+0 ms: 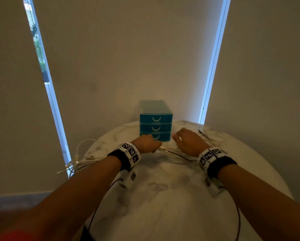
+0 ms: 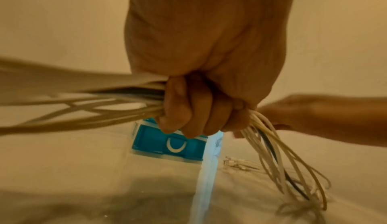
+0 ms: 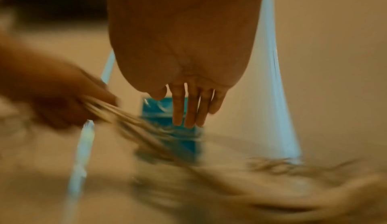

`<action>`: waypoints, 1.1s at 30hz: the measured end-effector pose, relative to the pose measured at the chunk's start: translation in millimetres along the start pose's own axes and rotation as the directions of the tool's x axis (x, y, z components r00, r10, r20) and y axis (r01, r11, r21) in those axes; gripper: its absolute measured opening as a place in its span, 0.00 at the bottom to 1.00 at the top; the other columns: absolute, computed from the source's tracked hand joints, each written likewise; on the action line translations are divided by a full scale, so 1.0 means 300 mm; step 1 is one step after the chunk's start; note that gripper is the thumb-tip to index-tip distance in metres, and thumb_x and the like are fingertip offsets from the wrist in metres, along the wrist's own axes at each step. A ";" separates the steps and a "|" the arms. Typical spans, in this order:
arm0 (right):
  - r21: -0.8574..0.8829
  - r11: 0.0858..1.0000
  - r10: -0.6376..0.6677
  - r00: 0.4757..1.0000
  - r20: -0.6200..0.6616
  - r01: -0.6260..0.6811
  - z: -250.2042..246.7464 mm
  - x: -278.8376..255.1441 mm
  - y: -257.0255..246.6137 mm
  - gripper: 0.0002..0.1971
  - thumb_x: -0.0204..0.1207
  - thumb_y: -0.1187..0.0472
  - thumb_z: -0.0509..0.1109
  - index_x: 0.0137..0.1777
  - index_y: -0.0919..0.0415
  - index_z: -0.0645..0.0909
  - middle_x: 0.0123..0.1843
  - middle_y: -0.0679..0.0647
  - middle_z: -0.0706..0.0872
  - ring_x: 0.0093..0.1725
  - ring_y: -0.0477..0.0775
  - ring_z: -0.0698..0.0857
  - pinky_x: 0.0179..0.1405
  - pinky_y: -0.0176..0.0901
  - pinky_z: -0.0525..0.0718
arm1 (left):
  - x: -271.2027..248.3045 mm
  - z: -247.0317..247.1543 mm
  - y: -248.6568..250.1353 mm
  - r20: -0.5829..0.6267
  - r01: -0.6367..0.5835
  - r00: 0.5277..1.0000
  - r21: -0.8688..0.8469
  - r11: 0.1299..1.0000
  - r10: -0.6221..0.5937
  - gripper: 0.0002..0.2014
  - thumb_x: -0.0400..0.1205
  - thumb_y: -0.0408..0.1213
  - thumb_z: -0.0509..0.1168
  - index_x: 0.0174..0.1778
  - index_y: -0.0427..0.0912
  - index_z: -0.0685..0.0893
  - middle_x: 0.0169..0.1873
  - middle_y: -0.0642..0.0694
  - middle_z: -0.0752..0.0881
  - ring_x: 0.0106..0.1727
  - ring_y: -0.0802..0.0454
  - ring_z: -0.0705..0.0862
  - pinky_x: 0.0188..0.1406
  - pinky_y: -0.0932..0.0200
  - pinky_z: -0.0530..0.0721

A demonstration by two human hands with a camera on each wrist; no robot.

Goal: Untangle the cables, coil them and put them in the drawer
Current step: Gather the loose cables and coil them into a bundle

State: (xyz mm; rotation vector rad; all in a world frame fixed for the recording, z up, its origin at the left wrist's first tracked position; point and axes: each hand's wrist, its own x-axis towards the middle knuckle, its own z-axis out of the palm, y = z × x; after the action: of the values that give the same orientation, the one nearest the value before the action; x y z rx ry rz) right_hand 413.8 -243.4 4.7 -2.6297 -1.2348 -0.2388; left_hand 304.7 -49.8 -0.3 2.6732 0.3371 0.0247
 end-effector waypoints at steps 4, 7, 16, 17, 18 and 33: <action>0.585 0.803 0.034 0.990 0.140 -0.110 0.072 0.023 -0.200 0.41 0.94 0.34 0.39 0.48 0.55 0.91 0.45 0.58 0.96 0.40 0.52 0.91 0.52 0.50 0.89 | -0.015 -0.016 0.034 -0.078 0.001 0.997 -0.102 0.995 -0.009 0.24 0.91 0.47 0.59 0.29 0.42 0.81 0.28 0.48 0.82 0.26 0.54 0.77 0.24 0.62 0.72; 0.616 0.772 0.061 0.982 0.179 -0.160 0.062 0.017 -0.212 0.44 0.92 0.31 0.40 0.47 0.64 0.90 0.36 0.56 0.89 0.29 0.51 0.81 0.31 0.42 0.80 | -0.034 -0.035 -0.013 -0.028 -0.015 1.000 -0.244 0.970 0.009 0.28 0.92 0.58 0.53 0.35 0.45 0.85 0.31 0.46 0.81 0.29 0.50 0.74 0.25 0.61 0.71; -0.130 0.991 -0.046 0.994 -0.096 0.034 -0.144 -0.022 -0.025 0.28 0.93 0.44 0.55 0.31 0.56 0.75 0.29 0.53 0.79 0.31 0.51 0.77 0.33 0.44 0.73 | -0.168 -0.140 -0.190 0.248 0.034 0.968 -0.037 0.999 -0.024 0.38 0.75 0.84 0.60 0.42 0.47 0.86 0.33 0.50 0.85 0.33 0.51 0.82 0.39 0.54 0.85; -0.229 0.972 -0.071 0.992 -0.102 0.046 -0.165 -0.024 -0.005 0.26 0.93 0.45 0.55 0.33 0.55 0.73 0.28 0.51 0.75 0.30 0.51 0.76 0.30 0.43 0.69 | -0.183 -0.154 -0.217 0.196 0.006 0.981 0.005 1.000 -0.006 0.36 0.75 0.82 0.63 0.45 0.47 0.87 0.36 0.48 0.87 0.36 0.51 0.85 0.39 0.52 0.86; -0.355 0.932 -0.116 0.989 -0.095 0.075 -0.184 -0.026 0.007 0.22 0.93 0.46 0.55 0.38 0.55 0.74 0.29 0.50 0.73 0.30 0.52 0.75 0.29 0.43 0.67 | -0.186 -0.170 -0.232 0.127 -0.048 0.991 0.038 0.998 0.043 0.33 0.79 0.78 0.64 0.48 0.47 0.88 0.40 0.47 0.89 0.38 0.50 0.86 0.41 0.51 0.87; -0.377 0.896 0.156 0.962 -0.224 -0.233 -0.235 -0.031 0.101 0.05 0.85 0.55 0.70 0.55 0.55 0.82 0.26 0.50 0.67 0.23 0.54 0.70 0.27 0.42 0.69 | -0.268 -0.455 -0.552 -0.477 -0.234 0.874 -0.580 0.780 -0.093 0.10 0.90 0.36 0.70 0.51 0.52 0.97 0.41 0.34 0.88 0.24 0.54 0.77 0.23 0.62 0.78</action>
State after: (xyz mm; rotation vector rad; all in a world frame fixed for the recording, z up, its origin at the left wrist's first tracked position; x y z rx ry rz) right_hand 427.8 -288.2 66.1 -2.9588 -0.9287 -0.7599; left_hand 178.5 133.4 54.5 1.9680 0.3054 0.7207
